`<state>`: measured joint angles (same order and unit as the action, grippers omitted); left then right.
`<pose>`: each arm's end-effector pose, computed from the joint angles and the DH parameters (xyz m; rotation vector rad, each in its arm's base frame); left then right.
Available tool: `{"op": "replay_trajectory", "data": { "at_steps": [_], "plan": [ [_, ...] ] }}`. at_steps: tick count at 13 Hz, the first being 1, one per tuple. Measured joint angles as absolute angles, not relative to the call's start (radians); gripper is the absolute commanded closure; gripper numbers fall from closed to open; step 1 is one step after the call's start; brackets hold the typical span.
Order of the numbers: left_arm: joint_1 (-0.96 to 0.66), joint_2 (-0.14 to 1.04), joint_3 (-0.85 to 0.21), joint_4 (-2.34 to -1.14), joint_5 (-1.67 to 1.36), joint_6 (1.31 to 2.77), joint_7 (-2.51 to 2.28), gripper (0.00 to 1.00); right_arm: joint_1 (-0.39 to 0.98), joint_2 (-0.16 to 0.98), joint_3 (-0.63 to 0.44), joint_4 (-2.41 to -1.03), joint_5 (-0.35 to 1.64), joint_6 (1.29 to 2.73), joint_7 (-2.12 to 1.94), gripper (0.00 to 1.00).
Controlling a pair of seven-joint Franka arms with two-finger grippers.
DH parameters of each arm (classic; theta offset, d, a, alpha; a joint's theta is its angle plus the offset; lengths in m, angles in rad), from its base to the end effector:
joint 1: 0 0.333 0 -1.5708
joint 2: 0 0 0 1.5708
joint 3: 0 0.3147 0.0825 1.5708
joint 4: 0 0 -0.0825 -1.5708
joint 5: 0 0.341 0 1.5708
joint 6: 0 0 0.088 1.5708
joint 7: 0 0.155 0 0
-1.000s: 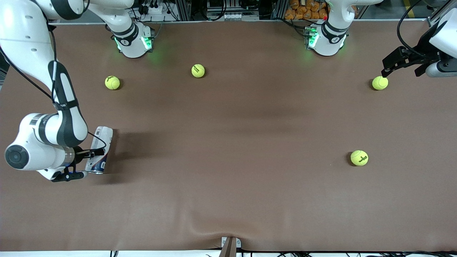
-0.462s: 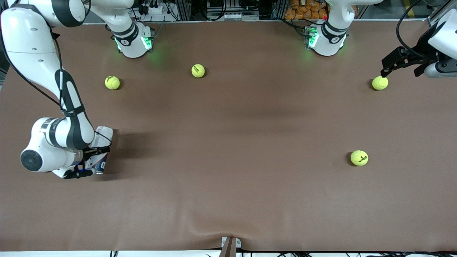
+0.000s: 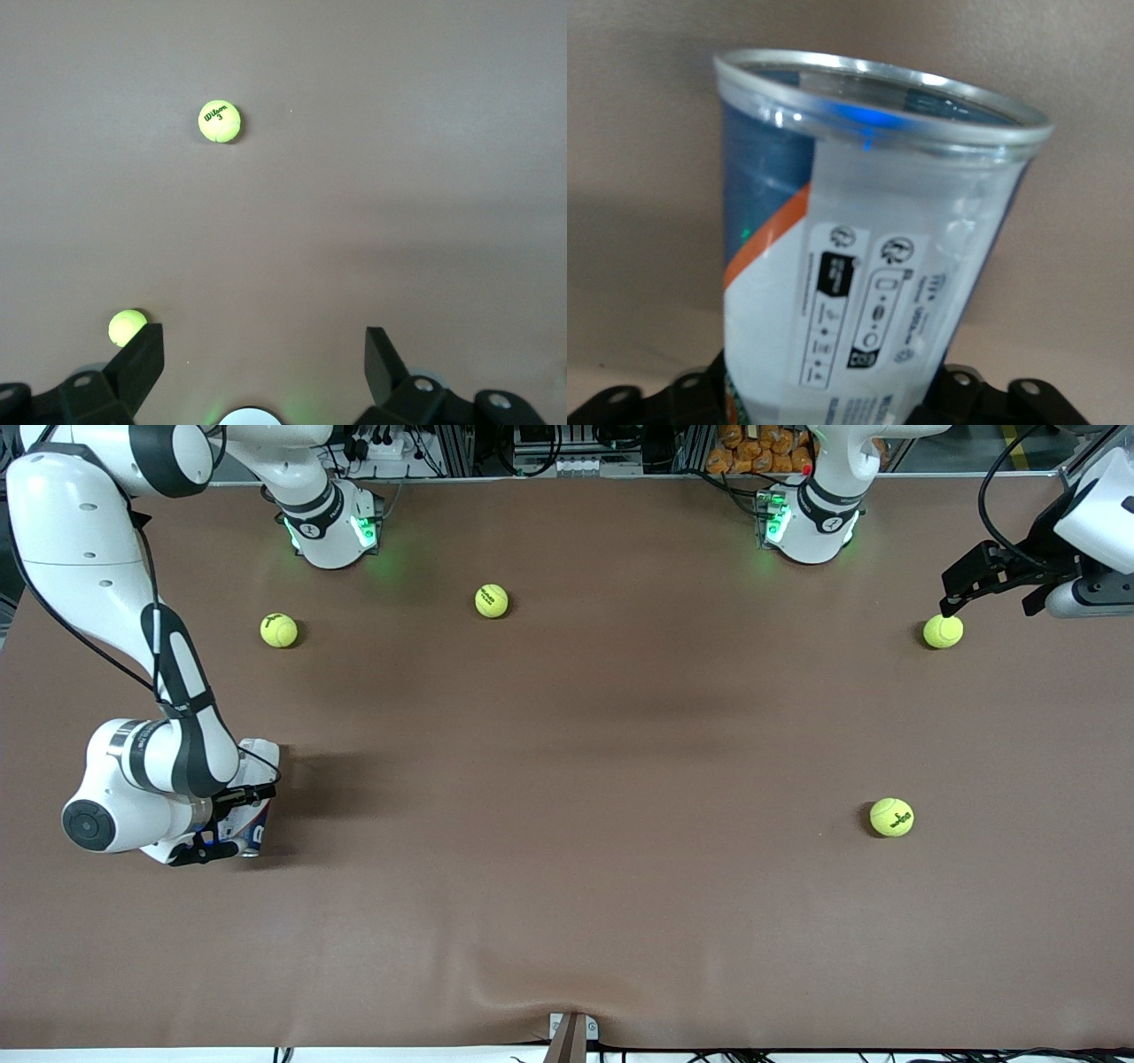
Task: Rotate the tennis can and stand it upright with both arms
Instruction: 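Reach the right gripper down to the lying tennis can and grasp it, then lift the can with the right gripper and lay it at table center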
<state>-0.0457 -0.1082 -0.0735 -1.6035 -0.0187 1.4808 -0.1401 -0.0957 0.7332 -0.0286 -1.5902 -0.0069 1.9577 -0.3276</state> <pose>0.4637 -0.0606 0.6064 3.1326 0.0311 -0.0251 0.5994 -0.0745 0.1627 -3.0182 -0.3194 0.5556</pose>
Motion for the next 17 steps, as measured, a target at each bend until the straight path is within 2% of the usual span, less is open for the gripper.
{"op": "replay_trajectory", "data": {
  "at_steps": [5, 7, 9, 11, 13, 17],
  "plan": [
    [-0.044, -0.107, -0.072, -1.603, -0.019, 1.483, -0.140, 0.00, -0.089, 0.730, 0.007, -1.540, -0.006, 1.965, -0.606, 0.33],
    [-0.042, -0.107, -0.070, -1.600, -0.019, 1.483, -0.140, 0.00, -0.084, 0.725, 0.092, -1.518, -0.005, 1.965, -0.702, 0.33],
    [-0.041, -0.107, -0.069, -1.599, -0.019, 1.482, -0.140, 0.00, -0.074, 0.723, 0.215, -1.516, -0.005, 1.962, -0.746, 0.25],
    [-0.042, -0.108, -0.071, -1.597, -0.019, 1.482, -0.140, 0.00, -0.045, 0.724, 0.341, -1.517, -0.006, 1.972, -0.769, 0.23],
    [-0.043, -0.108, -0.074, -1.592, -0.019, 1.482, -0.140, 0.00, 0.062, 0.722, 0.398, -1.516, -0.030, 2.051, -0.775, 0.22],
    [-0.041, -0.108, -0.072, -1.591, -0.019, 1.480, -0.100, 0.00, 0.286, 0.722, 0.396, -1.527, -0.195, 2.167, -0.760, 0.21]
  ]
}}
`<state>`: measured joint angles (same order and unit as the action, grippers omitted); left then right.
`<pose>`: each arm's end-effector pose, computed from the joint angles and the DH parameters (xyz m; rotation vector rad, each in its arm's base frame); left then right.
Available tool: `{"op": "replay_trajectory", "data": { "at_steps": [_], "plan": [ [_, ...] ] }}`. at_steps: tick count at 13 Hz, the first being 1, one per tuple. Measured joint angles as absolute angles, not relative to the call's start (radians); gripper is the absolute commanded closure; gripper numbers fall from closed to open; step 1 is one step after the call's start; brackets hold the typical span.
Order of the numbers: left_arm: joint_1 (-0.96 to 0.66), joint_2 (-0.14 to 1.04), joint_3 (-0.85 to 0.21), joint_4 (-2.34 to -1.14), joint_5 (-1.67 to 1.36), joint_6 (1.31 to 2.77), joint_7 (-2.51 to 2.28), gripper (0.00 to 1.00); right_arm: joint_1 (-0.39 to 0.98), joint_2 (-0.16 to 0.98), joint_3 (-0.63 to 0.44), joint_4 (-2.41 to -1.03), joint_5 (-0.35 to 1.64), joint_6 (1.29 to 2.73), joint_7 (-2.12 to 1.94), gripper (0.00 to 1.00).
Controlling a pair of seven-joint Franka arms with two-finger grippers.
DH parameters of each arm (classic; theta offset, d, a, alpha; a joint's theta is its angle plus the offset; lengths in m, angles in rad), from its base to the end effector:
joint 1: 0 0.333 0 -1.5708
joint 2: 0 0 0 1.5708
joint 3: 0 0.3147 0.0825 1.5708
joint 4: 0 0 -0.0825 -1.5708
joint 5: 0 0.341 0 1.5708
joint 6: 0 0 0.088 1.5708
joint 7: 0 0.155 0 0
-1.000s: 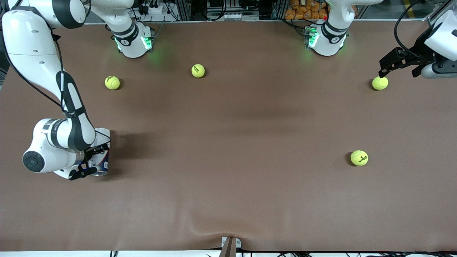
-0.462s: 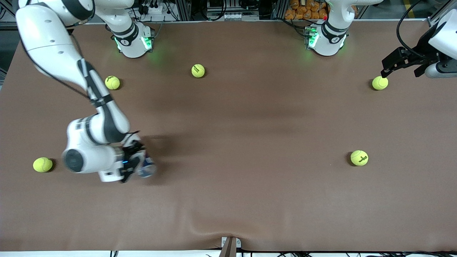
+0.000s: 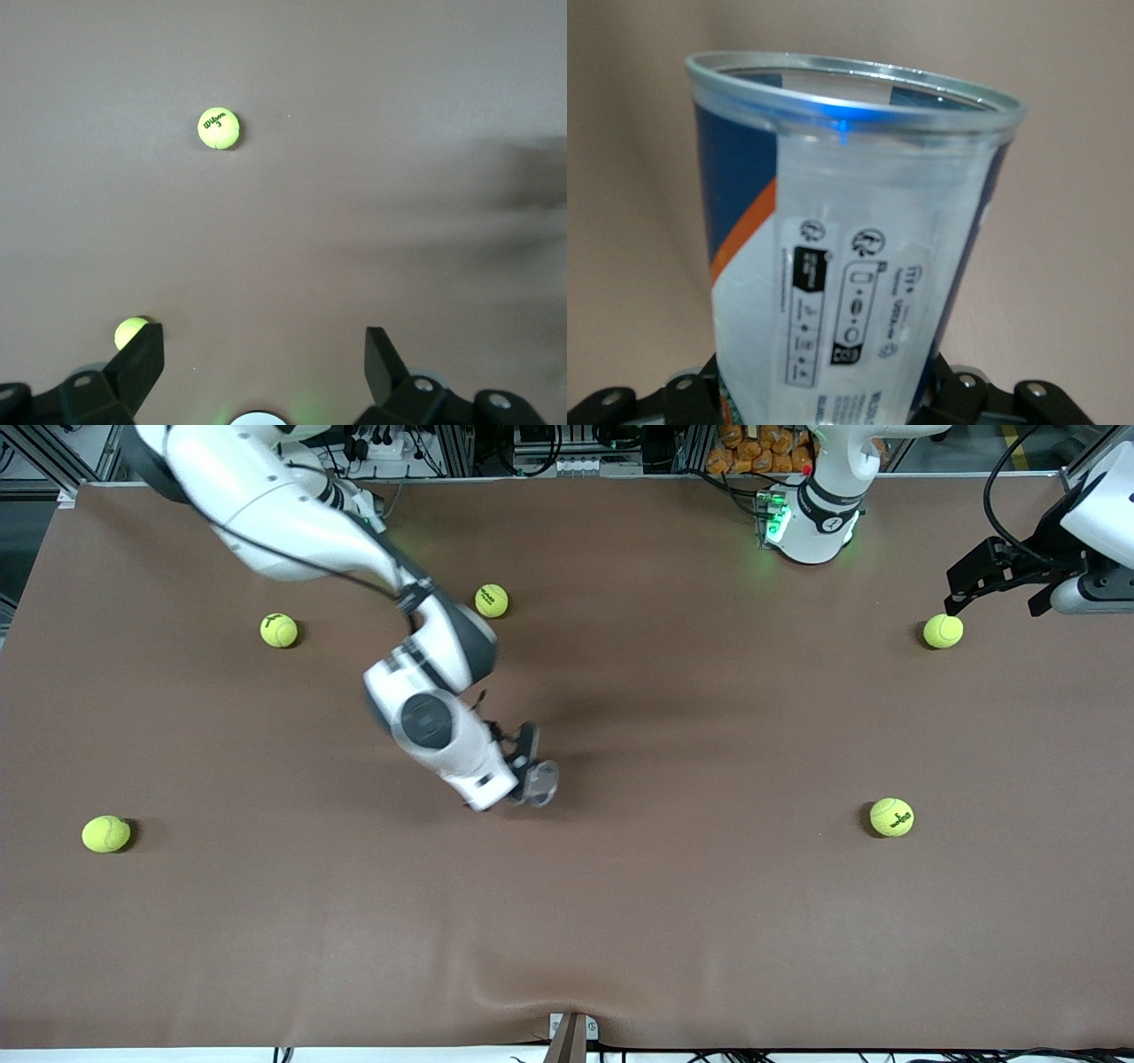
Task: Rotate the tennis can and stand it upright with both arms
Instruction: 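Lift the can with the right gripper and lay it at table center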
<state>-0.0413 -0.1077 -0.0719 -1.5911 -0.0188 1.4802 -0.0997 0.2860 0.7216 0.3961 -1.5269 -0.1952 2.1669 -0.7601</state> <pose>0.4647 -0.0579 0.6113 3.1309 -0.0231 -0.0072 0.5486 0.3809 0.2306 -2.2585 -2.0370 0.0281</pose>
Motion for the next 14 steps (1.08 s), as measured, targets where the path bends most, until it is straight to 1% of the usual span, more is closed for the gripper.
{"op": "replay_trajectory", "data": {
  "at_steps": [1, 3, 4, 6, 7, 12, 14],
  "plan": [
    [-0.041, -0.108, -0.071, -1.591, -0.019, 1.480, -0.099, 0.00, 0.316, 0.722, 0.394, -1.531, -0.213, 2.191, -0.760, 0.12],
    [-0.041, -0.107, -0.071, -1.591, -0.019, 1.480, -0.099, 0.00, 0.400, 0.730, 0.353, -1.540, -0.272, 2.269, -0.737, 0.07],
    [-0.041, -0.107, -0.070, -1.590, -0.019, 1.480, -0.099, 0.00, 0.460, 0.740, 0.314, -1.543, -0.306, 2.304, -0.705, 0.00],
    [-0.040, -0.108, -0.067, -1.578, -0.019, 1.480, -0.099, 0.00, 0.572, 0.761, 0.251, -1.545, -0.329, 2.339, -0.647, 0.00],
    [-0.039, -0.108, -0.066, -1.571, -0.019, 1.480, -0.099, 0.00, 0.603, 0.765, 0.237, -1.544, -0.333, 2.343, -0.631, 0.00],
    [-0.032, -0.108, -0.064, -1.558, -0.019, 1.480, -0.098, 0.00, 0.615, 0.762, 0.222, -1.532, -0.337, 2.344, -0.629, 0.00],
    [-0.029, -0.108, -0.064, -1.558, -0.019, 1.479, -0.098, 0.00, 0.615, 0.734, 0.225, -1.518, -0.337, 2.301, -0.628, 0.00]
  ]
}}
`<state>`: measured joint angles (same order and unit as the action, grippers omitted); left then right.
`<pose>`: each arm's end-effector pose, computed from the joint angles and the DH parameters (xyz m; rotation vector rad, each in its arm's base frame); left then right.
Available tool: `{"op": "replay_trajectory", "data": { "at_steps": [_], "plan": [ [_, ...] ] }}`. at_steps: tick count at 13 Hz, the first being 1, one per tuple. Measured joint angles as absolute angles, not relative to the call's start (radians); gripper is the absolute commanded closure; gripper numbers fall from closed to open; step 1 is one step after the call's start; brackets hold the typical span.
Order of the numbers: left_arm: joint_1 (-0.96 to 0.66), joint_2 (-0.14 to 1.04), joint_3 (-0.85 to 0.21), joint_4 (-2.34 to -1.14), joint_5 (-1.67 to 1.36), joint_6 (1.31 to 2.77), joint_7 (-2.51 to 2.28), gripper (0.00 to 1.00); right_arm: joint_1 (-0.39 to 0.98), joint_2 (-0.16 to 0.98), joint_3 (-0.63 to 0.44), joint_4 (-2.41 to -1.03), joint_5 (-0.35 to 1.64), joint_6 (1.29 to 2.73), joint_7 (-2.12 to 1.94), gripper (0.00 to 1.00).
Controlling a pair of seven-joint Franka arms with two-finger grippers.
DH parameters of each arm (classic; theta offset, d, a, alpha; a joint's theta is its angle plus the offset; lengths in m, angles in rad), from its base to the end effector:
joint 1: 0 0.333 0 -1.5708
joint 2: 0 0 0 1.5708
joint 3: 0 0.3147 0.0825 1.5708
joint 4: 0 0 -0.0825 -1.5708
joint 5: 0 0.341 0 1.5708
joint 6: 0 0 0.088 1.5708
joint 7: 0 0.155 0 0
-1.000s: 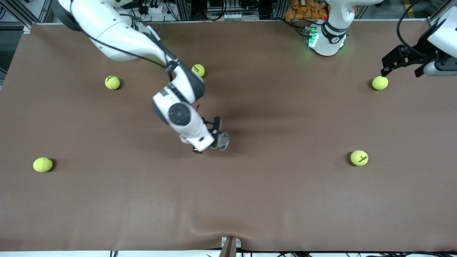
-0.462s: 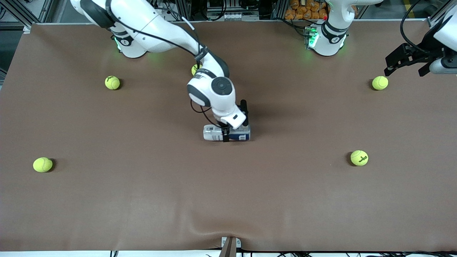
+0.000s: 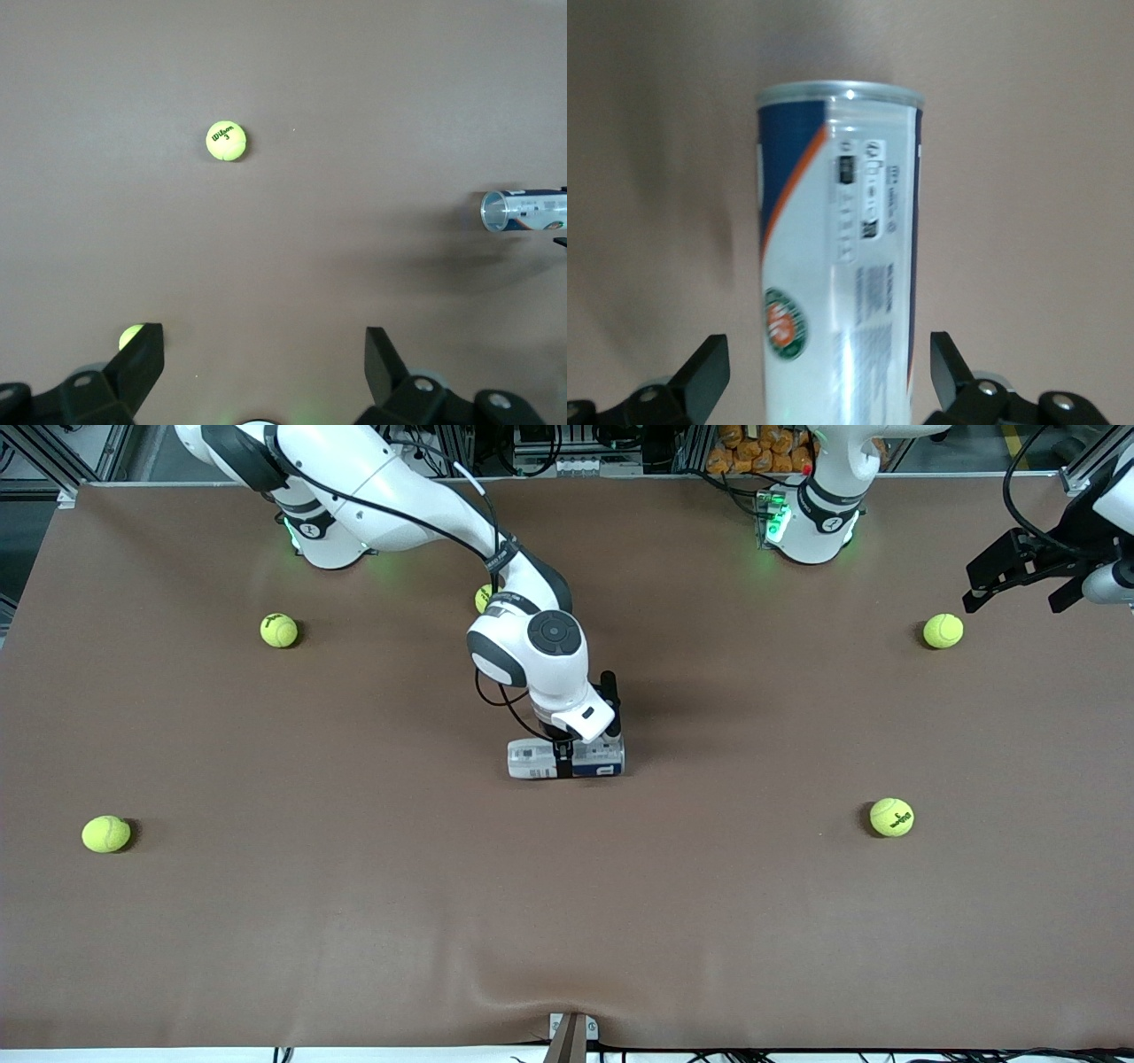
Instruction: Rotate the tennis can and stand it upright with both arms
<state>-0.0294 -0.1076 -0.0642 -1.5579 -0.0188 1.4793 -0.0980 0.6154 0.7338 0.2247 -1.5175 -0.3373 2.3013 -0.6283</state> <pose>0.4668 -0.0487 0.6251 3.1268 0.0042 0.0430 0.4888 0.4842 0.2202 2.0897 2.2029 0.1308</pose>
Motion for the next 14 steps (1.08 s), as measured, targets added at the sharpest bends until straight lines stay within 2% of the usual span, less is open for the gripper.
{"op": "replay_trajectory", "data": {
  "at_steps": [4, 6, 10, 11, 14],
  "plan": [
    [-0.020, -0.108, -0.063, -1.557, -0.019, 1.478, -0.088, 0.00, 0.562, 0.543, 0.213, -1.495, -0.266, 2.041, -0.601, 0.00],
    [-0.015, -0.108, -0.063, -1.557, -0.019, 1.476, -0.076, 0.00, 0.415, 0.482, 0.206, -1.502, -0.127, 1.994, -0.603, 0.00],
    [-0.015, -0.095, -0.064, -1.559, -0.019, 1.474, -0.076, 0.00, 0.068, 0.457, 0.198, -1.504, 0.086, 1.892, -0.639, 0.00],
    [-0.015, -0.088, -0.064, -1.560, -0.019, 1.474, -0.076, 0.00, 0.031, 0.423, 0.180, -1.504, 0.096, 1.841, -0.635, 0.00],
    [-0.015, -0.077, -0.064, -1.560, -0.019, 1.474, -0.076, 0.00, 0.036, 0.277, 0.062, -1.515, 0.103, 1.709, -0.548, 0.00]
  ]
}}
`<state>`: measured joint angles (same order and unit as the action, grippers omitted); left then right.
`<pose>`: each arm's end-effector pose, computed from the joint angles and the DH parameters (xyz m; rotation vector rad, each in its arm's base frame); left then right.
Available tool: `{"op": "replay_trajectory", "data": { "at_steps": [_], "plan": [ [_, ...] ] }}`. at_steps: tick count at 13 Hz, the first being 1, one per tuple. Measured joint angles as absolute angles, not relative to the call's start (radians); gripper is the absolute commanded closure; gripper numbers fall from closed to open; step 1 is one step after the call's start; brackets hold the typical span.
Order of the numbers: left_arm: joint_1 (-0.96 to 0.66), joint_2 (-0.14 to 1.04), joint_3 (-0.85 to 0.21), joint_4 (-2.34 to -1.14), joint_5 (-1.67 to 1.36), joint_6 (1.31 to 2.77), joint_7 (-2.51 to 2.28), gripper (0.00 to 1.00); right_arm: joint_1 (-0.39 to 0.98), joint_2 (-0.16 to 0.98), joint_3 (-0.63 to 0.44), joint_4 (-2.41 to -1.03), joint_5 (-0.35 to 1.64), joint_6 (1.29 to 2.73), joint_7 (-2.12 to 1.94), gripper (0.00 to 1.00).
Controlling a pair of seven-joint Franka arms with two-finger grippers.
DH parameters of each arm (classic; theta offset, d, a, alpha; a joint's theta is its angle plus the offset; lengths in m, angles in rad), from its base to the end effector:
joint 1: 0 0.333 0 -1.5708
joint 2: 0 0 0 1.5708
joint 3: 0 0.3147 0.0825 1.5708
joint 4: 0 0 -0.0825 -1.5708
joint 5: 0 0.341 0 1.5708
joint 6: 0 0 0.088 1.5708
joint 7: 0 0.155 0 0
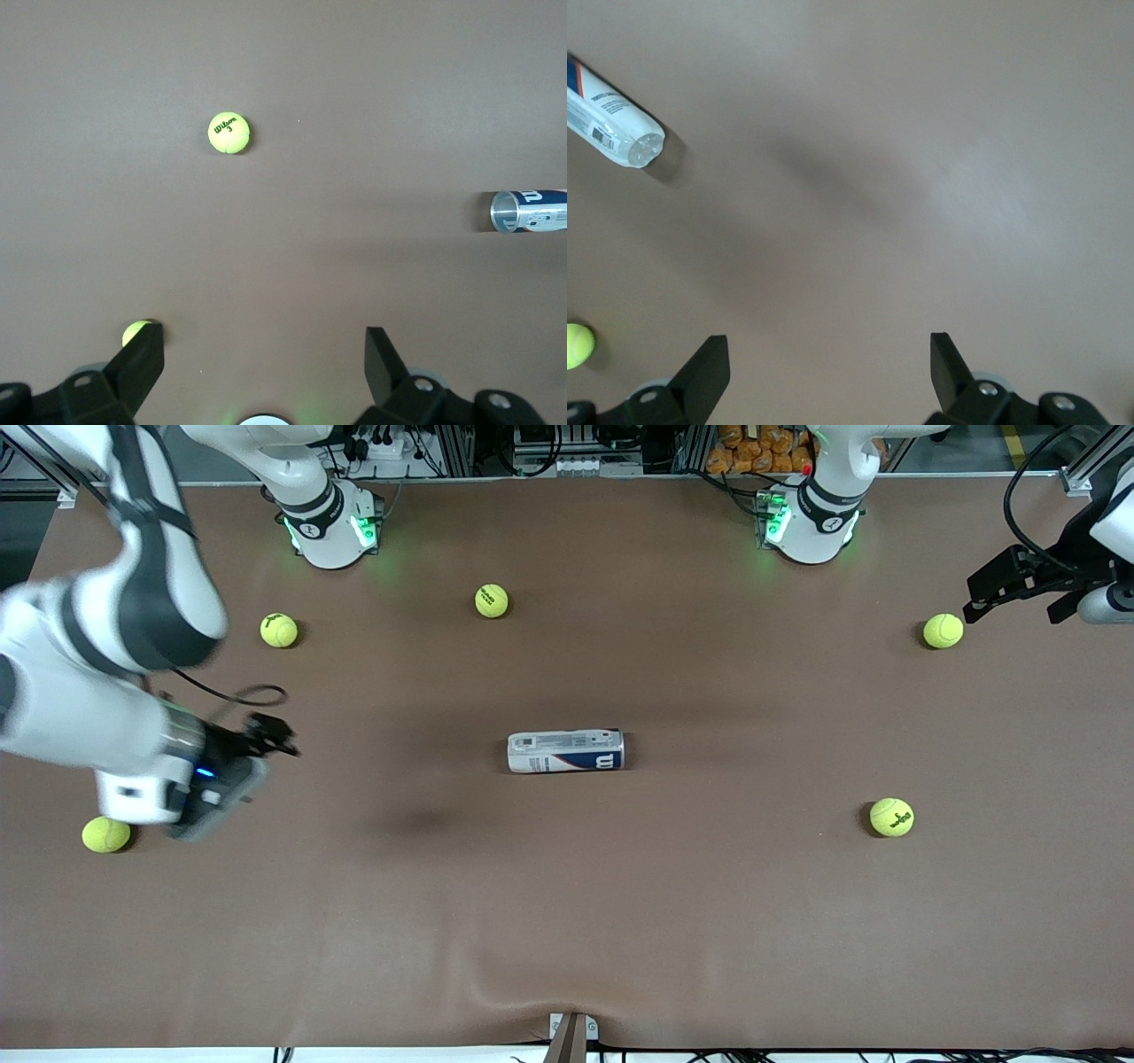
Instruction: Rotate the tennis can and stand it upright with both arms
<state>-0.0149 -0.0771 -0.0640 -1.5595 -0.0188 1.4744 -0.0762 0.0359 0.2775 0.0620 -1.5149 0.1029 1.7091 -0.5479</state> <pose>0.4754 -0.0419 0.6096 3.1284 -0.0066 -0.0144 0.5874 0.0687 0.4581 -2.8607 -0.9254 0.0817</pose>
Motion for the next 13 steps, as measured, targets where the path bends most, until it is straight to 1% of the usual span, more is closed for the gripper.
{"op": "replay_trajectory", "data": {
  "at_steps": [4, 7, 10, 13],
  "plan": [
    [-0.015, -0.059, -0.064, -1.559, -0.019, 1.475, -0.076, 0.00, 0.038, 0.107, -0.009, -1.521, 0.093, 1.494, -0.310, 0.00],
    [-0.016, -0.052, -0.065, -1.559, -0.019, 1.475, -0.076, 0.00, 0.034, 0.021, -0.035, -1.524, 0.088, 1.371, -0.143, 0.00],
    [0.004, -0.051, -0.064, -1.553, -0.021, 1.475, -0.073, 0.00, 0.032, -0.025, -0.045, -1.517, 0.076, 1.321, -0.052, 0.00],
    [0.045, -0.052, -0.063, -1.546, -0.059, 1.475, -0.042, 0.00, 0.019, -0.028, -0.048, -1.476, 0.042, 1.320, -0.029, 0.00]
  ]
}}
